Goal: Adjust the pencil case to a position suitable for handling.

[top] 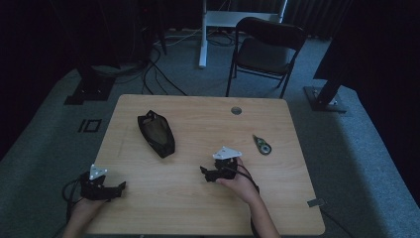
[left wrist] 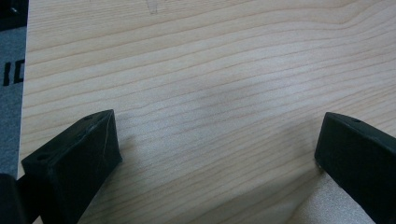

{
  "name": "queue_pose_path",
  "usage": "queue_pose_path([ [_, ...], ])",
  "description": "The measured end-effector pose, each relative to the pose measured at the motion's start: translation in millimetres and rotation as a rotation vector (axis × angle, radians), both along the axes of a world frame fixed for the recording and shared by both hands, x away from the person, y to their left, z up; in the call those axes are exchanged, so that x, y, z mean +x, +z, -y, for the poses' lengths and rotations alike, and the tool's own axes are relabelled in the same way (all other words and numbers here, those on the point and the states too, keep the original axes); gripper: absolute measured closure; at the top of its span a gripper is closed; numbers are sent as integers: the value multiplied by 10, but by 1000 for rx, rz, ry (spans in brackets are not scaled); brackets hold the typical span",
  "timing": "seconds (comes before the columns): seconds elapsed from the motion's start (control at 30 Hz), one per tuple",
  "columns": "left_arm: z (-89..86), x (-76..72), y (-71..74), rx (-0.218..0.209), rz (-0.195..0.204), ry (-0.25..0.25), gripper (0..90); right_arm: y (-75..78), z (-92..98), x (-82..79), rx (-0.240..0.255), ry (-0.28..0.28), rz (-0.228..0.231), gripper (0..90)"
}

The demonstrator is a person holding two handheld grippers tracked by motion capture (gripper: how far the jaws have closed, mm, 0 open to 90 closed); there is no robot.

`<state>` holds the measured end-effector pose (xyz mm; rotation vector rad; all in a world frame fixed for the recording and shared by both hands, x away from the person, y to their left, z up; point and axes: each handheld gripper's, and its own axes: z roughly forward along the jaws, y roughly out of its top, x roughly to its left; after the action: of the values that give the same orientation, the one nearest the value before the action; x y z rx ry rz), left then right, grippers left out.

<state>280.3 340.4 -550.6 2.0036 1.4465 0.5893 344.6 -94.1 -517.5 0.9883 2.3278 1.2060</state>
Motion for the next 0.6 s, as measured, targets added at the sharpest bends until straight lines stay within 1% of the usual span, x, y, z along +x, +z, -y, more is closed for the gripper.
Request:
queue_pose_path([
  [0.4,1,0,-1,-2,1,1,0,1,-262,53,13,19,11,172],
  [0.6,1,0,-1,-2,1,1,0,0,-395,75,23,20,26,204],
])
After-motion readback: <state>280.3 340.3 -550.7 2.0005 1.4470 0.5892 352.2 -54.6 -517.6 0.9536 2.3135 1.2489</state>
